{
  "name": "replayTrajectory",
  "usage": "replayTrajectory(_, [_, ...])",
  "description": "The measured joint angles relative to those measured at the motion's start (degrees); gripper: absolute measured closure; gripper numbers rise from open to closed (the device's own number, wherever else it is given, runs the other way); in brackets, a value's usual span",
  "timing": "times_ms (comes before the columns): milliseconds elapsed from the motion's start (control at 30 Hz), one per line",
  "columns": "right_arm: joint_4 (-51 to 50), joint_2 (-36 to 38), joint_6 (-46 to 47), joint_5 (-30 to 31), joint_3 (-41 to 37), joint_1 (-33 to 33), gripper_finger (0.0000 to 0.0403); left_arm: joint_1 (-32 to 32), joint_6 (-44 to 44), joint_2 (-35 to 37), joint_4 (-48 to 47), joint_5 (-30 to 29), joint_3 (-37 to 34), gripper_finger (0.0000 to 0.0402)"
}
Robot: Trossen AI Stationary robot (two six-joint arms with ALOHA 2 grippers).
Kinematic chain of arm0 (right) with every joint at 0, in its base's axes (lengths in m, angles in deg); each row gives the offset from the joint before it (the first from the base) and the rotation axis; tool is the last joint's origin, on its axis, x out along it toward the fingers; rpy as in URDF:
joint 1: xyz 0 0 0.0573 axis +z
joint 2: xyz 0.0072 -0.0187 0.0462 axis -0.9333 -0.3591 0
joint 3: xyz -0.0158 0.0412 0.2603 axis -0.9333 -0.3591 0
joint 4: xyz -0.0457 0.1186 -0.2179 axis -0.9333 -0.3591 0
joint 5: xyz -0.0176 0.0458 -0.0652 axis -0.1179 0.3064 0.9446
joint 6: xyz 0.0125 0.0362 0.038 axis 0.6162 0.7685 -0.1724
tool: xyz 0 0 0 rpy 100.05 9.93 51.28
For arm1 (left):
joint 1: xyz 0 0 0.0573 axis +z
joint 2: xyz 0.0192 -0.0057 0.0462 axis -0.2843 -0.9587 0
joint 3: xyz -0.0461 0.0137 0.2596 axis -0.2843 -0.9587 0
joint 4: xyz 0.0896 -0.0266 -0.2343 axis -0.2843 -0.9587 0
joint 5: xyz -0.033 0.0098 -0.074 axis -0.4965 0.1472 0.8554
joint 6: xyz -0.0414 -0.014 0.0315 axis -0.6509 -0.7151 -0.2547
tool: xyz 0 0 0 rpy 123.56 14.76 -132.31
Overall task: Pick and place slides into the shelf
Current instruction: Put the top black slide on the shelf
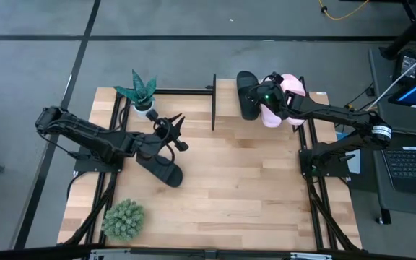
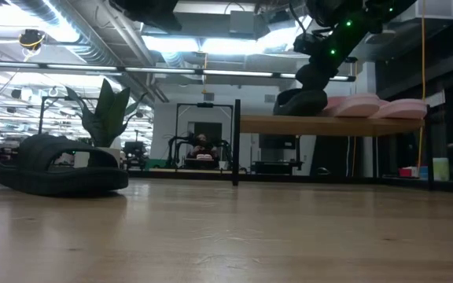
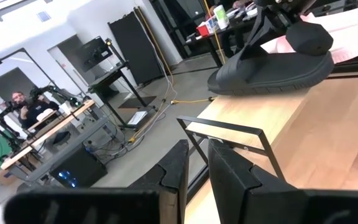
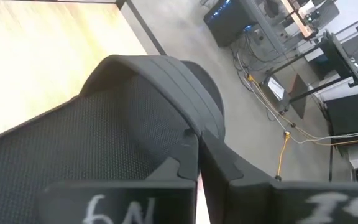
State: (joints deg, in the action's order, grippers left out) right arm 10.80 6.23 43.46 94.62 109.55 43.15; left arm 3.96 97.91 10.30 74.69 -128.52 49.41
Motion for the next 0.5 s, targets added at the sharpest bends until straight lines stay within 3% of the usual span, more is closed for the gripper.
replayTrajectory(500, [-1.82,0.00,-1.12,-1.55,0.00,-0.28,0.0397,2.12,-0.22,0.00,-0.24,0.15,0.00,0.0349])
